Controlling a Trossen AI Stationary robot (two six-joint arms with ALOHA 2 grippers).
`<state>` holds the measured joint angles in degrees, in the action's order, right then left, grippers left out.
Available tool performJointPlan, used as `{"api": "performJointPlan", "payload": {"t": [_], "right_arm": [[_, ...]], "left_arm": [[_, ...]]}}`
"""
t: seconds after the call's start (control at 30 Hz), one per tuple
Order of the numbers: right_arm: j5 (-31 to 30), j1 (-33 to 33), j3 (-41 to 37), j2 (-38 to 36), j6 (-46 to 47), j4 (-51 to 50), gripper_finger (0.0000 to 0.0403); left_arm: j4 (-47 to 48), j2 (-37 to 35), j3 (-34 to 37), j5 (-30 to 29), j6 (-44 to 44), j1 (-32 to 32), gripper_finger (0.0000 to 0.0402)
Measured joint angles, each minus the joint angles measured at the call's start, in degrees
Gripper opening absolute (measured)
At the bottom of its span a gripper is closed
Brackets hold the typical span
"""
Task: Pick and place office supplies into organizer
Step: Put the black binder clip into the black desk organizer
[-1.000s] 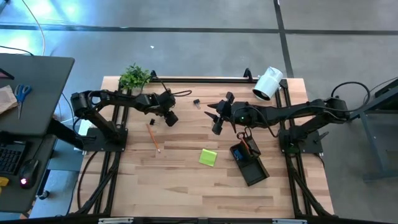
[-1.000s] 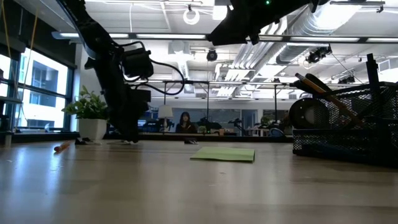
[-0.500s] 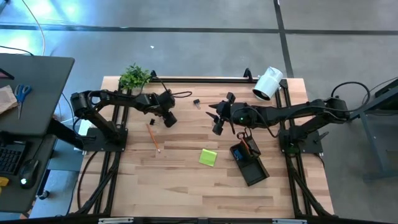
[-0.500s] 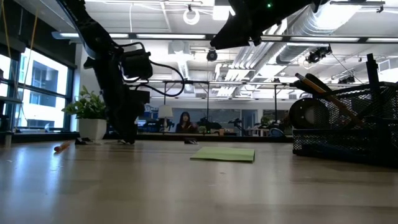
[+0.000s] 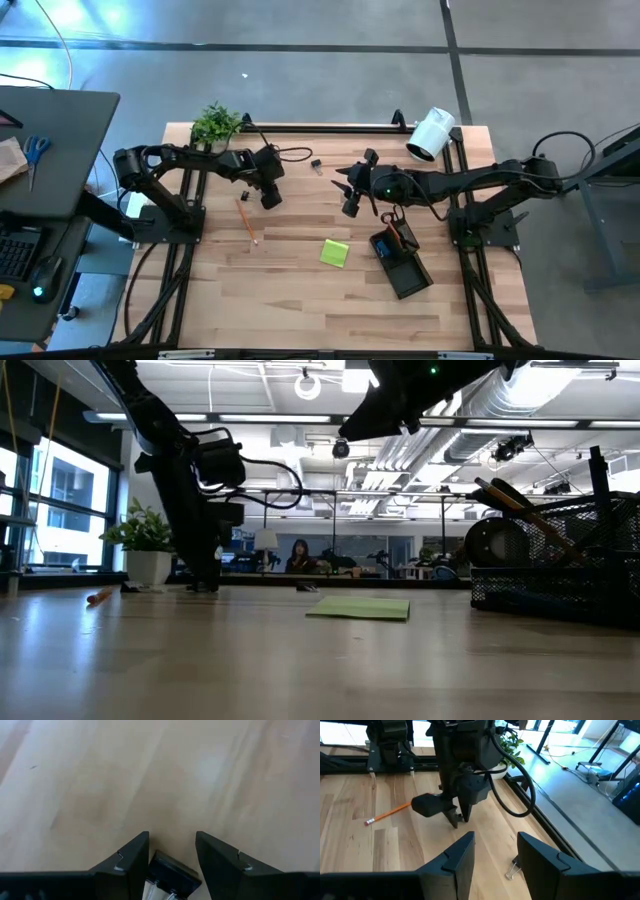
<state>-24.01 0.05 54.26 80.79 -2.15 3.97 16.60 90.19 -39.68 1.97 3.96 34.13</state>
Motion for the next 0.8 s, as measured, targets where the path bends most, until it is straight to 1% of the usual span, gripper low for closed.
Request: {"api": "performJointPlan", "payload": {"t": [0.1,0.2,0.4,0.6,0.8], "right_arm": [[0.2,0.2,0.0,0.0,-0.9,-0.4,0.0142],[0.2,0.7,0.0,0.0,-1.5,-1.1,0.0142],[0.0,1.1,0.0,0.0,-2.0,-1.1,0.0142],[0.0,1.2,0.0,0.0,-1.1,-1.1,0.0142],[0.5,1.3,0.0,0.0,-2.1,-1.4,0.0142]], "left_arm": [[-0.1,0.0,0.0,3.8,3.1,0.0,0.0152],[-1.1,0.0,0.0,6.1,5.1,-0.1,0.0152],[-3.4,0.0,0.0,6.1,8.4,0.0,0.0152],[-0.2,0.0,0.0,4.6,9.9,0.0,0.0152],[2.6,0.0,-1.8,4.8,15.3,0.0,0.0152]]}}
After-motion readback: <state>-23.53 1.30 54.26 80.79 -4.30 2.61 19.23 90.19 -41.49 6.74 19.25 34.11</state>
